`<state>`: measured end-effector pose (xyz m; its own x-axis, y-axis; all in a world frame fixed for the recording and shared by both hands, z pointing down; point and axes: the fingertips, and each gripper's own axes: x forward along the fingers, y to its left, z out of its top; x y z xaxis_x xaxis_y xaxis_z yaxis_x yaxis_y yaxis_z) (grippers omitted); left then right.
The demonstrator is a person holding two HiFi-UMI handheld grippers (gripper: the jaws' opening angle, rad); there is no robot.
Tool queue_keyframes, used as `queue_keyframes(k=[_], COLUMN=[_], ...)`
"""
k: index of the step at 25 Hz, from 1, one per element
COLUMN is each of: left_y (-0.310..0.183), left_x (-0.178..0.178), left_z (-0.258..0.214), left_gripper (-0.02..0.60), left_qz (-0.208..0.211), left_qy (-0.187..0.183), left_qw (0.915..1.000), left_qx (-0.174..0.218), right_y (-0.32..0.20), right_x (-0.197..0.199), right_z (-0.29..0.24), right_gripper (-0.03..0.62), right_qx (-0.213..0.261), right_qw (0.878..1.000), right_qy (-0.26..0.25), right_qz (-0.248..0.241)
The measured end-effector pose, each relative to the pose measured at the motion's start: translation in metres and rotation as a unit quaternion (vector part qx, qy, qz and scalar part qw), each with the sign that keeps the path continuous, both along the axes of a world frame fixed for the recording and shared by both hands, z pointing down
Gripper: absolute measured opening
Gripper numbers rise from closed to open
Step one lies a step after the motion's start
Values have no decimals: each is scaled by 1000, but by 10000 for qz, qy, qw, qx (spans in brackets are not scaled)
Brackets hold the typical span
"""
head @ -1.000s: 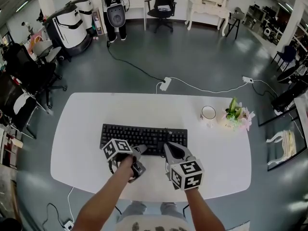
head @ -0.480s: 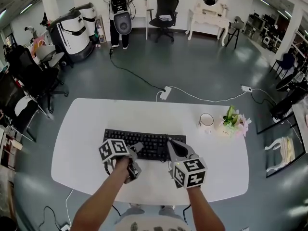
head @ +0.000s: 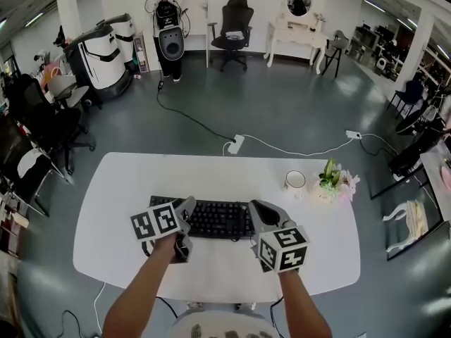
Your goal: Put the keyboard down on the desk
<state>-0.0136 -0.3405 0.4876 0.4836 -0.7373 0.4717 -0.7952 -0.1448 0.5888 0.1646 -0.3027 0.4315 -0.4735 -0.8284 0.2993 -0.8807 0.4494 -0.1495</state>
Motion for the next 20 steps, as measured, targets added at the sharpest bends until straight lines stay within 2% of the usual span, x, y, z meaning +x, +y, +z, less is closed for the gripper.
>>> queue_keyframes(k=[3,7,9,12,15,20], left_y=[-3,-3,-1,4,11,21], left_x=[1,1,1,0,1,4], left_z=[-27,-52,-59,-72,-79,-79], left_gripper=[171,137,122,109,103,45], left_qz=[318,577,684,869,968,1149], left_qy=[-421,-830,-1051,-1456,-1614,-1914], left_qw=[9969,9876,9812,9669,9575,9422], left_qx=[589,1200,1465,1906,2185,2500], right_y=[0,-2,-1,0,2,4], right_x=[1,2,4,4,2,8], right_z=[-10,-18,-20,-26,-33,-32], right_gripper=[0,0,0,0,0,-2], right_qx=[85,161,191,258,323,389], right_qw=[10000,9999,9998,9996,9995,9992], right_qy=[29,14,16,-30,-20,-67], right_qz=[-1,16,25,53,40,63])
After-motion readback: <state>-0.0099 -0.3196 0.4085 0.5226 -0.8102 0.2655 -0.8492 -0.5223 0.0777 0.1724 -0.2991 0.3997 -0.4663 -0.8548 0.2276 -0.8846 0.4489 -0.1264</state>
